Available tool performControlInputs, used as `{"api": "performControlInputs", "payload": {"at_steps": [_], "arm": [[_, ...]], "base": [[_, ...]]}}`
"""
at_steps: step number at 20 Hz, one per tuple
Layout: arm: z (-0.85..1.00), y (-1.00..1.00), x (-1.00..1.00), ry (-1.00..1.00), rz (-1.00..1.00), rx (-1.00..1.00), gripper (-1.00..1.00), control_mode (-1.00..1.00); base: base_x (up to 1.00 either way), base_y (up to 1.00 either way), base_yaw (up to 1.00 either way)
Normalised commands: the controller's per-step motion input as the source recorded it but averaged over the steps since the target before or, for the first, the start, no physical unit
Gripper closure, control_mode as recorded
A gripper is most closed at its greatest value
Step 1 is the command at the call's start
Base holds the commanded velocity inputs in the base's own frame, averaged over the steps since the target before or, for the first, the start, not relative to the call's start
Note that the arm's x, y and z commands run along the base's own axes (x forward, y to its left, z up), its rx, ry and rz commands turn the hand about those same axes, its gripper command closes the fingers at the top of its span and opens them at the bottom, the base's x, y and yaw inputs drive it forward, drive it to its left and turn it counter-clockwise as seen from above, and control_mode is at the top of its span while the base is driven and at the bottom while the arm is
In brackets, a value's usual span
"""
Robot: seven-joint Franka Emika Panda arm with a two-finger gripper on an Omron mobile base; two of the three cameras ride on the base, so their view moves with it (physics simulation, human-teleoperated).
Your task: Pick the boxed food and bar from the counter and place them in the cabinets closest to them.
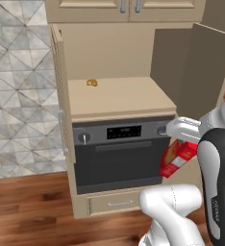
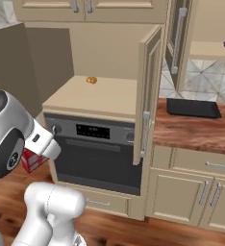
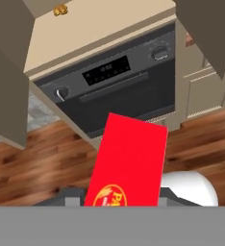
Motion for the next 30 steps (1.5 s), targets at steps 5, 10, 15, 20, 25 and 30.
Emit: {"api": "performControlInputs", "payload": {"at_steps": [5, 10, 15, 20, 25, 30], "arm": [[0.0, 0.0, 0.0, 0.0, 0.0, 0.0, 1.0, 1.0], [0.0, 0.0, 0.0, 0.0, 0.0, 0.0, 1.0, 1.0], [0.0, 0.0, 0.0, 0.0, 0.0, 0.0, 1.0, 1.0], [0.0, 0.0, 0.0, 0.0, 0.0, 0.0, 1.0, 1.0], [0.0, 0.0, 0.0, 0.0, 0.0, 0.0, 1.0, 1.0], [0.0, 0.04, 0.07, 0.0, -0.01, 0.0, 1.0, -1.0]], "base": [[0.38, 0.12, 0.0], [0.41, 0.13, 0.0], [0.43, 0.17, 0.0], [0.44, 0.2, 0.0], [0.4, 0.2, 0.0], [0.0, 0.0, 0.0]]}}
